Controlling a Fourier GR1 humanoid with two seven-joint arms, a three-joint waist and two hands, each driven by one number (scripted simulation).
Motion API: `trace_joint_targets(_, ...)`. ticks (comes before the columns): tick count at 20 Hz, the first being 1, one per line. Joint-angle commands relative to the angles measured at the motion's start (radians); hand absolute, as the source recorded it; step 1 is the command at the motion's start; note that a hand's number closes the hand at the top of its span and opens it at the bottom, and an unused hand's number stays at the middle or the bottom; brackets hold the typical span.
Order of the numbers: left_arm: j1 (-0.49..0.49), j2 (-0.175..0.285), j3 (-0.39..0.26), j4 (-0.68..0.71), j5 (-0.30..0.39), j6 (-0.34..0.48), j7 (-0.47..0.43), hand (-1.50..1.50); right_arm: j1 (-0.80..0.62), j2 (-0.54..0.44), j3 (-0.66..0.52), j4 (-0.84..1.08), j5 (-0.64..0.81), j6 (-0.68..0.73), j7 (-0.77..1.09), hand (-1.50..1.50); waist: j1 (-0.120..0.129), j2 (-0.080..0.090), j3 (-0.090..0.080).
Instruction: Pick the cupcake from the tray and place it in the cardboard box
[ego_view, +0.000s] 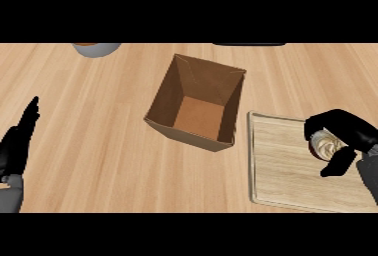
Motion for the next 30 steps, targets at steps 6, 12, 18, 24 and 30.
trace_joint_targets(6, 0.022, -0.038, -0.033, -0.089, -0.037, 0.006, 0.054, 0.0, -0.038, -0.014, -0.085, 0.028, 0.043, -0.22, -0.083, 1.5, 0.003, 0.003, 0.008)
trace_joint_targets(12, 0.041, -0.031, -0.004, -0.025, -0.015, -0.019, -0.047, 0.0, -0.273, -0.045, -0.059, 0.24, 0.077, -0.259, -0.288, 1.5, 0.027, 0.01, 0.008)
trace_joint_targets(18, -0.019, 0.0, 0.031, 0.015, -0.006, -0.039, -0.016, 0.0, -0.385, -0.029, -0.167, 0.248, -0.032, -0.284, -0.363, 1.5, 0.011, 0.007, 0.008)
trace_joint_targets(24, -0.032, -0.02, 0.027, 0.034, -0.035, -0.014, -0.011, 0.0, -0.359, 0.019, -0.152, 0.06, -0.125, -0.173, -0.415, 1.5, -0.01, 0.001, 0.007)
trace_joint_targets(30, -0.007, -0.024, 0.024, -0.049, -0.036, -0.028, 0.037, 0.0, -0.488, 0.099, -0.127, 0.051, -0.168, -0.031, -0.279, 1.5, 0.007, 0.002, 0.007)
